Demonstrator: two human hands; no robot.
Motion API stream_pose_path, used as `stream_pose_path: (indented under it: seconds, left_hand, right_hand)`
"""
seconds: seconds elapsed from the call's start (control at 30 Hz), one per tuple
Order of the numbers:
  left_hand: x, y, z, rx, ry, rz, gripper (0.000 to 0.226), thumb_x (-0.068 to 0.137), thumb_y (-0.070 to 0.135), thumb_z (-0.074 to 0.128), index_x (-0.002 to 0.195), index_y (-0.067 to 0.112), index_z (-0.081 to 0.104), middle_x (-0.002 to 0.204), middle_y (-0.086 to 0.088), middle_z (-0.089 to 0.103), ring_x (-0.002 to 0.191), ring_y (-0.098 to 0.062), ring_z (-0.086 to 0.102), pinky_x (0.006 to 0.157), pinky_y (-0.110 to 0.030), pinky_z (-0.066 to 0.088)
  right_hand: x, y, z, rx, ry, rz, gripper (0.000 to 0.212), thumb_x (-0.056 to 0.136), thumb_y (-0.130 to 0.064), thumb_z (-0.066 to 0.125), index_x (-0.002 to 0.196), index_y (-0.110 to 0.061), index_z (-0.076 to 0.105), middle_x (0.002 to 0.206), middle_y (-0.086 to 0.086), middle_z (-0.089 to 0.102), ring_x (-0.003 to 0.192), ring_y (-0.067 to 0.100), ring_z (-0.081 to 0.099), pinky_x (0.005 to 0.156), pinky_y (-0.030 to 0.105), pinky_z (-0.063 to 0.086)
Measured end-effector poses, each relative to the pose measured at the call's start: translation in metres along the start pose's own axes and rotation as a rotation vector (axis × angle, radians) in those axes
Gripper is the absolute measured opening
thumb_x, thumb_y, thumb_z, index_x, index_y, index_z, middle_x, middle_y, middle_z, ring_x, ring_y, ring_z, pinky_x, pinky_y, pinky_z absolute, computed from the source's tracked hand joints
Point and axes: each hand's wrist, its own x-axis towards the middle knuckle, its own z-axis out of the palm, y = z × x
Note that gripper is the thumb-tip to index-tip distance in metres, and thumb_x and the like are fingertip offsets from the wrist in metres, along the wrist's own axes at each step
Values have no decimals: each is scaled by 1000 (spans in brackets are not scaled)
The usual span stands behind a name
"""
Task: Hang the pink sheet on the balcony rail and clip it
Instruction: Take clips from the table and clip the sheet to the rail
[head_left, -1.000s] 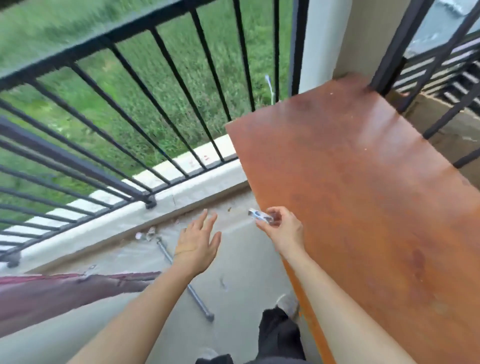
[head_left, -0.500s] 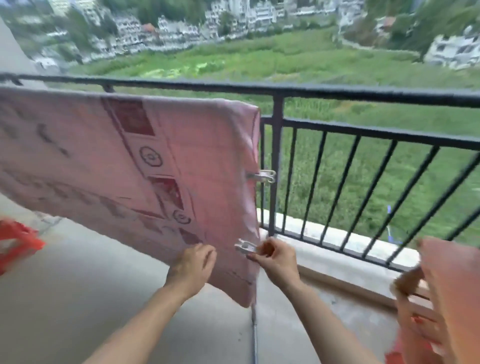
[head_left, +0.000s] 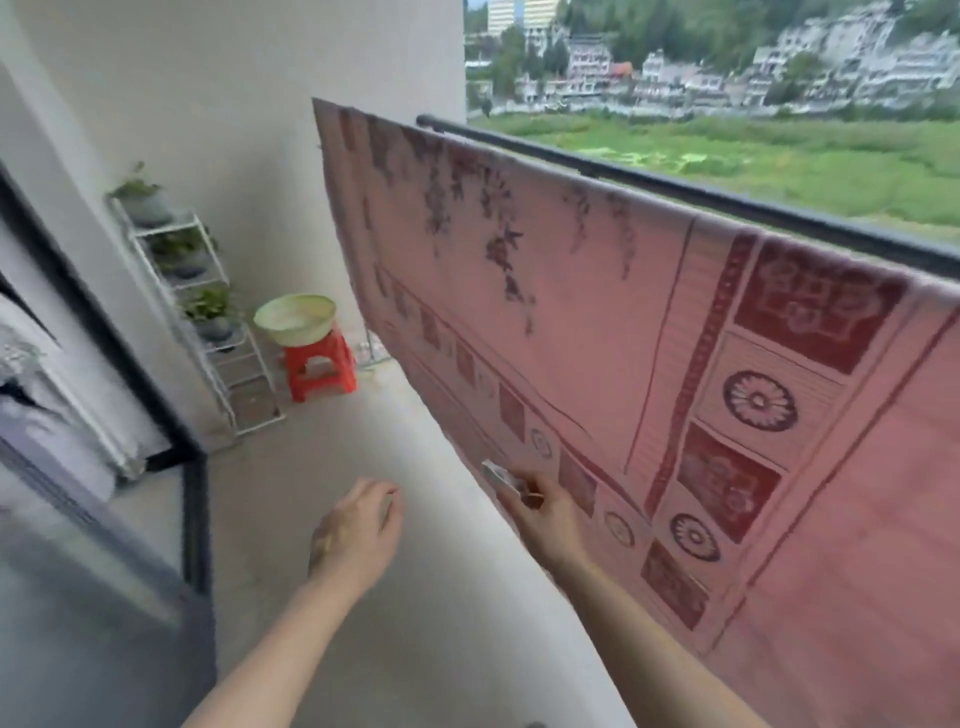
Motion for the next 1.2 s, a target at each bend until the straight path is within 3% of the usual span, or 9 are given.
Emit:
stream_pose_path:
  seconds: [0.13,0.27,0.4,0.5,0.7,0.83,0.9,1.03,1.2]
  left_hand:
    - [71,-53,6,76,32,-85,61,86,52,29,120,16,65,135,-8,55,121,-32,53,99,-44,43]
    - [173,-93,7,180,-16,-163,58,95,51,29,142,22,46,156,-5,32,141,-27,30,112,-45,24]
    - [274,-131,-7,253,-8,-167,54,100,45,34,149,24,33,161,-4,17,148,-23,16,118,-45,11]
    - [337,-161,-24,341,8,-182,62,95,53,23,151,26,28,162,-5,12,149,-23,10,119,-46,6]
    - [433,-243,-36,333,52,-253,71,91,59,14,151,25,31,162,-6,15,149,-25,13,118,-49,12]
    - [511,-312,-27,294,43,-304,74,90,61,12,152,25,27,163,-5,11,149,-24,11,118,-48,12]
    - [557,-350,-25,282,39,-308,72,90,60,14,152,25,27,163,-5,11,149,-25,12,117,-48,14]
    - [664,-421,-39,234,11,-314,75,89,61,14,152,22,27,163,-6,12,148,-26,15,117,-49,19]
    - [781,-470,-56,221,7,-243,69,93,57,19,152,23,27,162,-6,12,147,-26,15,117,-48,16]
  right_hand:
    - [86,0,72,58,-138,-6,11,85,-43,74,88,-33,68,77,-8,61,67,5,52,58,15,40]
    - [198,-5,135,79,-155,31,45,77,-49,77,113,-23,66,92,-4,69,78,7,62,68,19,47]
    - [299,-43,189,156,-149,47,72,50,-66,74,109,-26,65,96,-9,70,88,6,66,74,20,50]
    - [367,-71,231,188,-178,41,62,53,-66,77,99,-25,70,93,-7,72,83,6,67,72,20,49]
    - [479,-104,338,190,-279,43,34,77,-50,78,107,-36,71,94,-8,71,88,10,67,80,32,55]
    - [553,-116,413,172,-311,38,46,74,-53,79,114,-34,69,90,-8,66,82,9,64,79,31,54]
    - [593,-127,450,183,-300,51,51,70,-54,81,113,-30,68,84,-10,64,73,5,61,71,26,52]
    - [678,-164,524,230,-255,79,35,75,-34,85,99,-13,72,71,-10,62,54,-3,51,53,9,38]
    - [764,-212,571,268,-218,57,20,83,-34,78,95,-18,76,77,-6,66,64,0,56,62,14,46]
